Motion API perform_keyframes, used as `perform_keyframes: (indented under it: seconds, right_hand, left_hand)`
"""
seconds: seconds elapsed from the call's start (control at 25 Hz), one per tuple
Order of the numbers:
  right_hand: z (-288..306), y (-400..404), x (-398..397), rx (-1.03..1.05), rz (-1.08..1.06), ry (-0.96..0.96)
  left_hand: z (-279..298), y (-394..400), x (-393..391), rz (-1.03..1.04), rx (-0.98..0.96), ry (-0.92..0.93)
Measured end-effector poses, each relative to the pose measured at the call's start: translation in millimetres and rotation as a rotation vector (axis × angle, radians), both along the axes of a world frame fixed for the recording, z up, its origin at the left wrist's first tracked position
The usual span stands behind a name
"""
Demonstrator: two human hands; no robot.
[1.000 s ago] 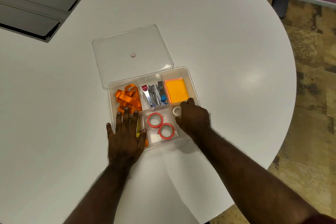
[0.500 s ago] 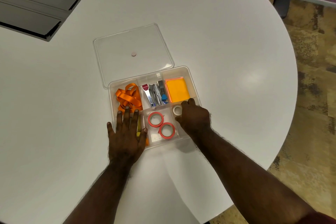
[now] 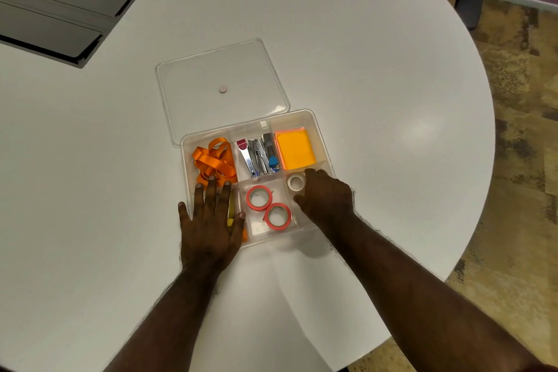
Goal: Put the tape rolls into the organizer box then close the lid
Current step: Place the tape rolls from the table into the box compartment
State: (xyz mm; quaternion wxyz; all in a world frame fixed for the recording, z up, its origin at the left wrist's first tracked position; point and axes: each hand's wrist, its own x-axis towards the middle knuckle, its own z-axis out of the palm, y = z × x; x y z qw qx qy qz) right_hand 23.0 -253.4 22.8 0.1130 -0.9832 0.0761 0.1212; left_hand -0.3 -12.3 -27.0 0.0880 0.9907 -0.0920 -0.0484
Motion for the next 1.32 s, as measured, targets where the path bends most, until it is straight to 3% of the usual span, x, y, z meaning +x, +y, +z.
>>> perform_keyframes:
  seconds: [0.2,0.6,0.76,1.0,1.32]
  right_hand:
    - [-2.8,-2.9,7.7,0.299,-0.150,0.059]
    - [3.7,-16.6,13.1,0.518,-0.270,0.152]
    - [13.7,-33.6,9.4,0.307,-0.074,0.023]
    - [11.4,-40.5,-4.0,-0.086,0.243,0.100]
    - [8.5,-31.4,-14.0,-0.258,0.294,0.112]
  left_hand:
    - [0.4,1.1,0.4,0.000,0.002,0.004]
    - [-1.1,1.1,0.7,0.006,0.001,0.012]
    - [-1.8,1.2,1.1,0.010,0.003,0.024]
    - [-0.8,0.7,0.6,0.007,0.001,0.009]
    - [-3.6,1.3,1.2,0.004,0.021,0.003]
